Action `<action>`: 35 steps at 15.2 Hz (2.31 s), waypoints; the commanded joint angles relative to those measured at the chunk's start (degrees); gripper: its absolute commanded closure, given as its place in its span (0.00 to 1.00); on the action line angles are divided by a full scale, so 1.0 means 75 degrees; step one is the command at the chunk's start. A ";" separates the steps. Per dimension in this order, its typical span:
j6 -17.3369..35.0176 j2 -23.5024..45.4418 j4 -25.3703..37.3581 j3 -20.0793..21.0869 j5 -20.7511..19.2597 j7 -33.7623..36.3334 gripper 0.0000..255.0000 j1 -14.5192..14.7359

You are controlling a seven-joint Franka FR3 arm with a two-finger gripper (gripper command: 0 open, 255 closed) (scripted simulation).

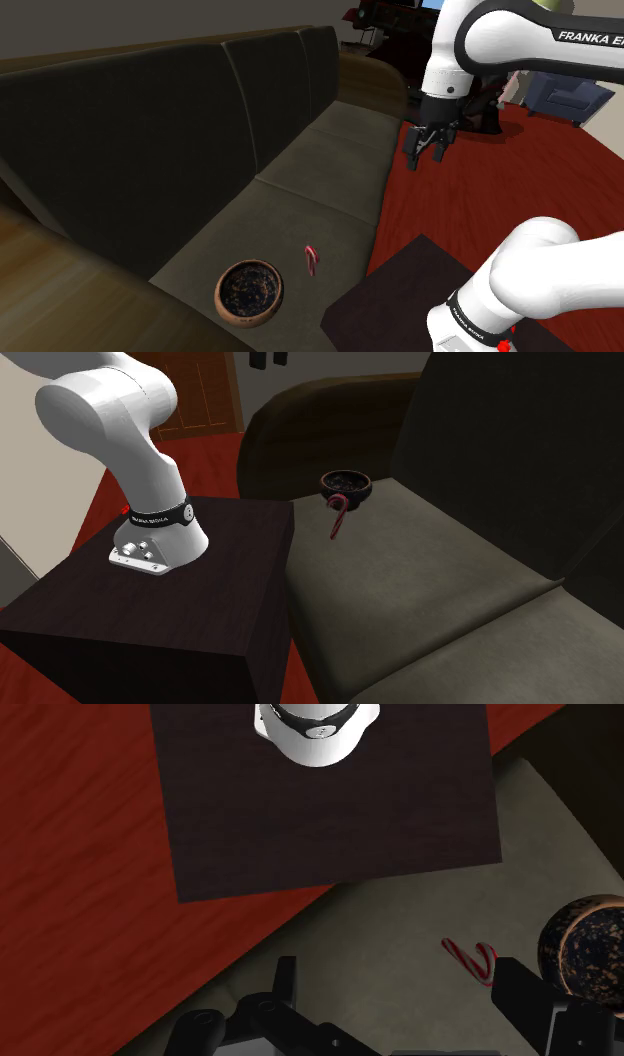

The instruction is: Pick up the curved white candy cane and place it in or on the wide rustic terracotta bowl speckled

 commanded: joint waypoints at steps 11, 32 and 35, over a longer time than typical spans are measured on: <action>0.2697 0.1234 -0.1269 0.0906 0.0717 0.1042 0.00 0.0331; 0.7854 0.6962 -0.0370 0.2253 -0.0002 0.3688 0.00 0.0733; 0.8177 0.7249 -0.0418 0.2206 -0.0144 0.3790 0.00 0.0770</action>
